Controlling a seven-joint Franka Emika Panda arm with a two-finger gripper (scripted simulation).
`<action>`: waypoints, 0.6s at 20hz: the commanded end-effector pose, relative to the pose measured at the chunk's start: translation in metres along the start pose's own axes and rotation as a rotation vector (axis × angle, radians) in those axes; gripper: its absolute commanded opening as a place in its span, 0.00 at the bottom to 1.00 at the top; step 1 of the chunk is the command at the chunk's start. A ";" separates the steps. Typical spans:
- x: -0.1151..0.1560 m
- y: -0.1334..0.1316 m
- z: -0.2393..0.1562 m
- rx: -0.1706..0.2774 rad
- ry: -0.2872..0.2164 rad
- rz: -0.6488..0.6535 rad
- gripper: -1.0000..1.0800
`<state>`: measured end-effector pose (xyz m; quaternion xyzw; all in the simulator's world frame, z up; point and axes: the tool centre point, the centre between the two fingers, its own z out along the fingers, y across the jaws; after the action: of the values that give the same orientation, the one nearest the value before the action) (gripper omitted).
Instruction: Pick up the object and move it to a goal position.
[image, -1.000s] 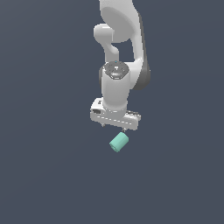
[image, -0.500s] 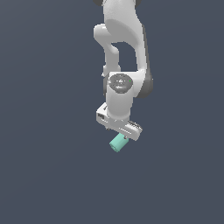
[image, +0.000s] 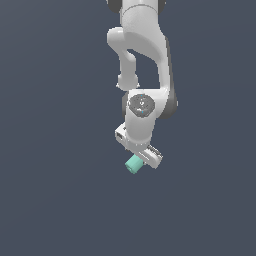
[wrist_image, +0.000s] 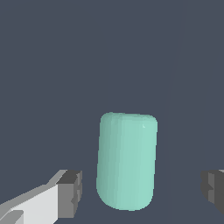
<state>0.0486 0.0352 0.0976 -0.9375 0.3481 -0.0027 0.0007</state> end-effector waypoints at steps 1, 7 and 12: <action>0.000 -0.002 0.004 -0.001 -0.002 0.031 0.96; -0.001 -0.004 0.008 -0.003 -0.004 0.063 0.96; -0.001 -0.004 0.011 -0.003 -0.004 0.059 0.96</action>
<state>0.0503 0.0389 0.0889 -0.9268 0.3756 -0.0003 0.0001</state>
